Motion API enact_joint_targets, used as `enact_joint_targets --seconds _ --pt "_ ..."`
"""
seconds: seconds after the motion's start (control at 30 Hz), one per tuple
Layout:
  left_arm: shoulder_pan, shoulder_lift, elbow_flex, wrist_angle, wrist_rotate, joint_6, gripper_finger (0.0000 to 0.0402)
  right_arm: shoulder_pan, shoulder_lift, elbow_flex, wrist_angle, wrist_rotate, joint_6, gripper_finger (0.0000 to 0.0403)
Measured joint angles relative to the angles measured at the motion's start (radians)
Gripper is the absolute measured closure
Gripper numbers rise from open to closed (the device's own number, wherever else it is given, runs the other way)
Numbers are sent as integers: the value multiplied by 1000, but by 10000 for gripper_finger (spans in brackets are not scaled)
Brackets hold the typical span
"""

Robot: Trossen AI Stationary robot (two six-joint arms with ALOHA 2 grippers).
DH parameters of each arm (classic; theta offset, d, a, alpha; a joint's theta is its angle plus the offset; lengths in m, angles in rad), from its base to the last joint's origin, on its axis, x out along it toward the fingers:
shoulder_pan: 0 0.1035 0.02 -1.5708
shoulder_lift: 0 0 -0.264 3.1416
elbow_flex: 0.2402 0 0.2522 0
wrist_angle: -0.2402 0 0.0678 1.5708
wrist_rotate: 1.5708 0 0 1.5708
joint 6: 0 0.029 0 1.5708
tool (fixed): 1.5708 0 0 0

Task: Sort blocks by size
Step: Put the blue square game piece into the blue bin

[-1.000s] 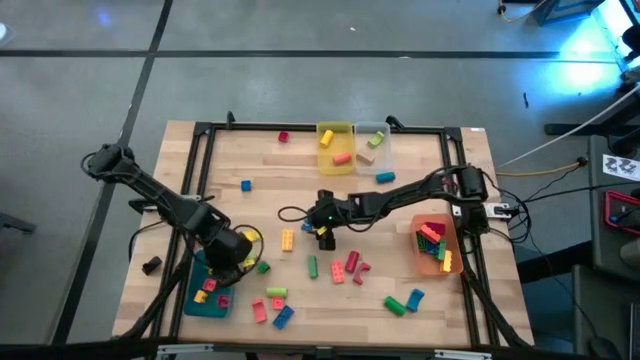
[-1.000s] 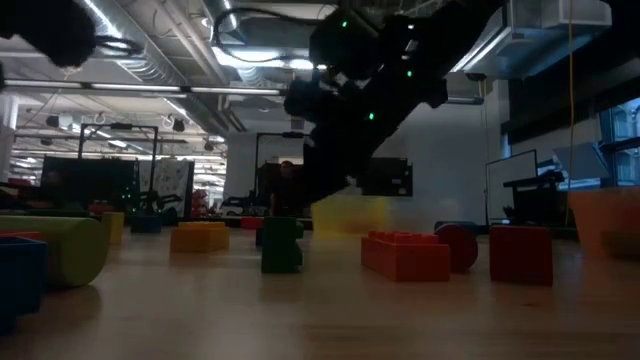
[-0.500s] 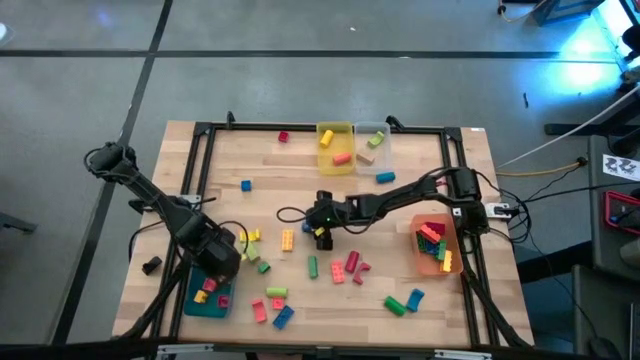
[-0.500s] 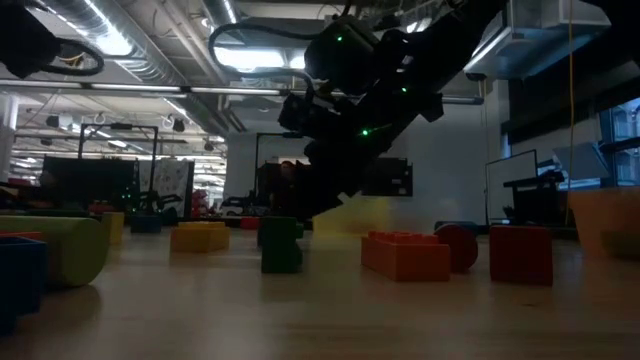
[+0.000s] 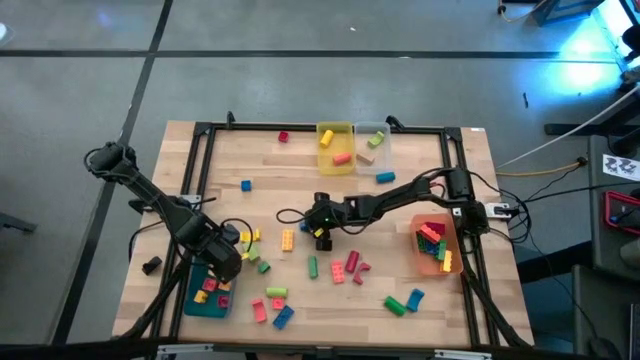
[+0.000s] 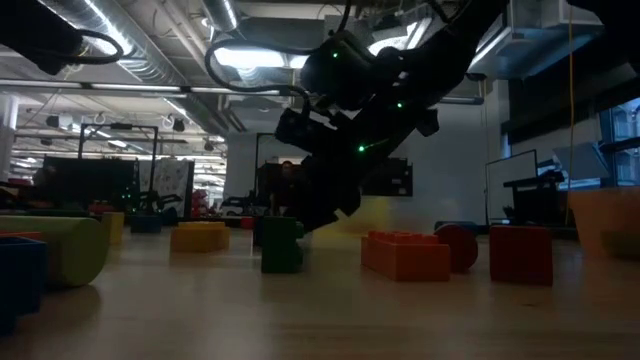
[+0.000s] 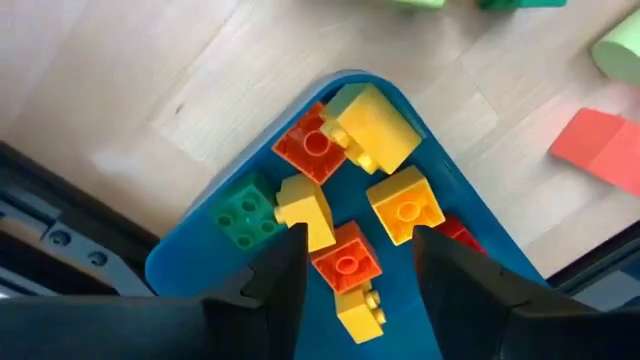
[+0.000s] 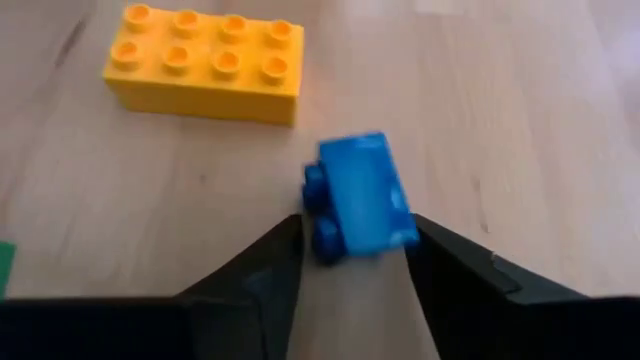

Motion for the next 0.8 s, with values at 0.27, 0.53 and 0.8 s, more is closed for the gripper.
enact_joint_targets --seconds 0.27,0.53,0.8 --pt "0 0 0 56 -101 45 235 1 7 1 28 -32 -18 304" --pt "13 0 0 203 -417 188 235 2 12 40 -10 -28 -17 300" --pt "77 0 0 323 -755 479 235 3 12 145 -82 -28 -18 301"
